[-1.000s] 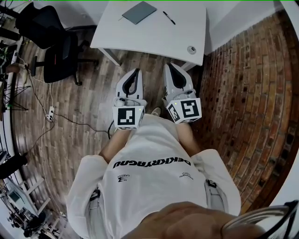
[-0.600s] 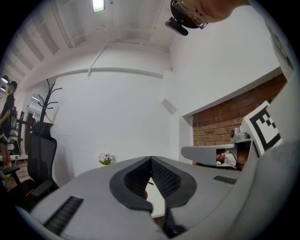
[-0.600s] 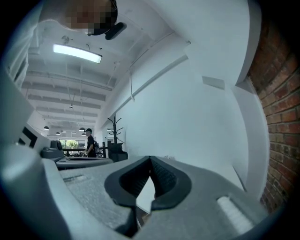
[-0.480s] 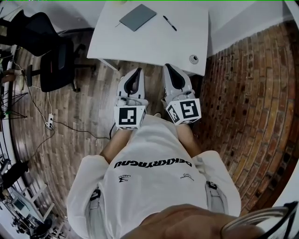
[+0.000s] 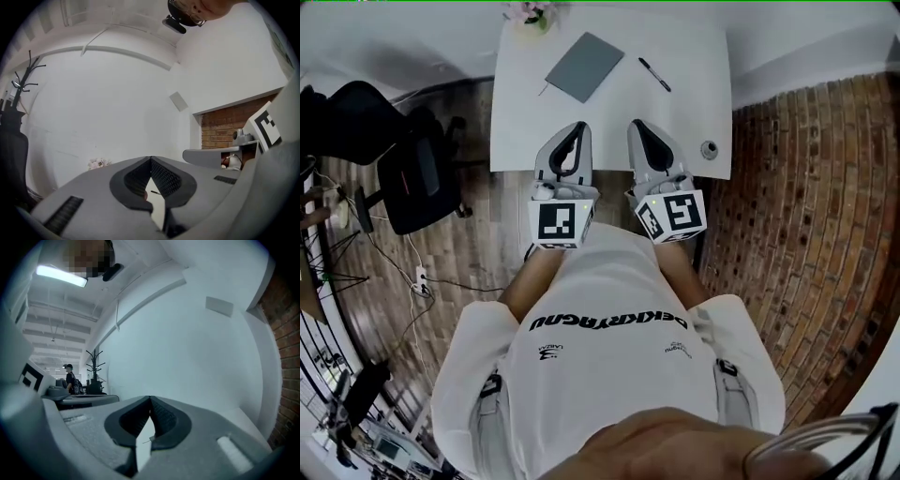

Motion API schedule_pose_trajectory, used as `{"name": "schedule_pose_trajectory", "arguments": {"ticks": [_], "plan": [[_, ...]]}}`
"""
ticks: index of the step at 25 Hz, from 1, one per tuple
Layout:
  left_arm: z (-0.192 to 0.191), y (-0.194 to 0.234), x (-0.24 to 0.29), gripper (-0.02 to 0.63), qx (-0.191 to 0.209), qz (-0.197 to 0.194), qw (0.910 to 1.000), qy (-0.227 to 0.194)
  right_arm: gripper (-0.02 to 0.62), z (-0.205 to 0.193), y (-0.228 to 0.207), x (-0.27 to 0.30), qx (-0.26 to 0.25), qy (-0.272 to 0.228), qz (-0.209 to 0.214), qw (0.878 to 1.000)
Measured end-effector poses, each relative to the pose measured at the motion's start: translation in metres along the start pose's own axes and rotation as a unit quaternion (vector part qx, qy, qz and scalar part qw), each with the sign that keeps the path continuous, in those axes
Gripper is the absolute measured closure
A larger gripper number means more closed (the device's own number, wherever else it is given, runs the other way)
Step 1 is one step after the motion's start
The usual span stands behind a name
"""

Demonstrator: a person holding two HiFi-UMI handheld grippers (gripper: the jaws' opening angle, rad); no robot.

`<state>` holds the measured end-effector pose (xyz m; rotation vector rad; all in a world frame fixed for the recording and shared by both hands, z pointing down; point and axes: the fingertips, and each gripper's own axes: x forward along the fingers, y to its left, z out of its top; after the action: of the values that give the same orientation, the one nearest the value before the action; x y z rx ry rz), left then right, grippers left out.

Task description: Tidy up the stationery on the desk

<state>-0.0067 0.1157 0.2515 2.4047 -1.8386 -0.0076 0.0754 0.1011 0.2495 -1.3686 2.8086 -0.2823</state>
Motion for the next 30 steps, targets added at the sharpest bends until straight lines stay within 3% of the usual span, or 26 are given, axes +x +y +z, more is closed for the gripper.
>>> {"name": "schedule_pose_trajectory", "arguments": {"ticks": [6, 13, 30], "plan": [[0.001, 0.067, 0.050, 0.607, 0.004, -0.052, 0.9982, 0.028, 0.594, -0.003, -0.001, 0.076, 0.014, 0.011, -0.060, 0.998], [-0.028, 0.105, 0.086, 0.607, 0.003, -0.096, 0.9922, 0.079, 0.594, -0.032, -0.007, 0.119, 0.050, 0.052, -0.103, 0.992], [-0.146, 0.156, 0.157, 0.607, -0.012, -0.071, 0.9742, 0.214, 0.594, -0.144, -0.055, 0.186, 0.128, 0.149, -0.119, 0.973]]}}
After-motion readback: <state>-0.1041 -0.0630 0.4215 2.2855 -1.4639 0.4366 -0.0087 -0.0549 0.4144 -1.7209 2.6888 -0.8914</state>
